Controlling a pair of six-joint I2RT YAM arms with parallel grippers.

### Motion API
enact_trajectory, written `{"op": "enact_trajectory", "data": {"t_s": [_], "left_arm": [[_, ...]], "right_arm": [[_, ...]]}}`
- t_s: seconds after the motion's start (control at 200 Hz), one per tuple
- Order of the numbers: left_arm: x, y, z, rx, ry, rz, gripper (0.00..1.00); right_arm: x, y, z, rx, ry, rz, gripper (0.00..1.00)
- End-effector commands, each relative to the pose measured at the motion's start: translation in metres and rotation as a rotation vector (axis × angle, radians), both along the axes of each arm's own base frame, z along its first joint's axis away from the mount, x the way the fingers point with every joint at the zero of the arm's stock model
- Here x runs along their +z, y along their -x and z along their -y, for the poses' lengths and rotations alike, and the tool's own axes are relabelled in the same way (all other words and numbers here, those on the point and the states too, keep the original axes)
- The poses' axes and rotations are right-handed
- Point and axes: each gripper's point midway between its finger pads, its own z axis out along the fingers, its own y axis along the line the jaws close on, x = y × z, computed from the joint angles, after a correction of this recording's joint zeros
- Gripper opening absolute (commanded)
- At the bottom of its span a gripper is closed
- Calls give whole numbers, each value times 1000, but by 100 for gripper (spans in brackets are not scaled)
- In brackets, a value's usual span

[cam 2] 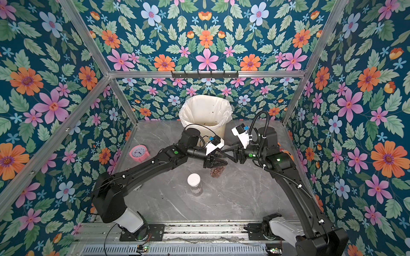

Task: Empty the moldy dried flower tea in the jars
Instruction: Unscrew the lid from the jar.

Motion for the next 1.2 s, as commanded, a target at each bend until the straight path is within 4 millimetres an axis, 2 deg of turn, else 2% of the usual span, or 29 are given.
{"op": "enact_trajectory", "data": {"t_s": [0.0,0.07,0.17,0.325,0.42,0.575,0.635,0.8,0.995,1.195], "left_arm": [[13,10,2,-64,60,54,46],[10,-2,3,14,54,95,46],[7,-25,3,154,66,152,46],[3,-57,2,333,76,188,46],[3,-69,0,400,84,188,47],[0,-80,0,456,74,178,47],[-2,-85,0,482,63,174,47],[-5,-96,-3,546,41,172,47],[-7,-94,-2,534,54,154,47],[-16,-88,4,464,18,155,47]], "right_arm": [[21,21,-12,157,-73,61,60],[20,14,-11,123,-64,27,71],[15,-10,-5,-10,-33,-25,81],[12,-34,4,-159,-20,-111,82],[2,-46,13,-254,11,-141,80],[-16,-56,18,-309,47,-199,76],[-22,-63,19,-333,58,-220,71],[-29,-76,17,-351,64,-247,68],[-33,-84,17,-373,70,-260,67],[-30,-82,11,-341,46,-277,68]]}}
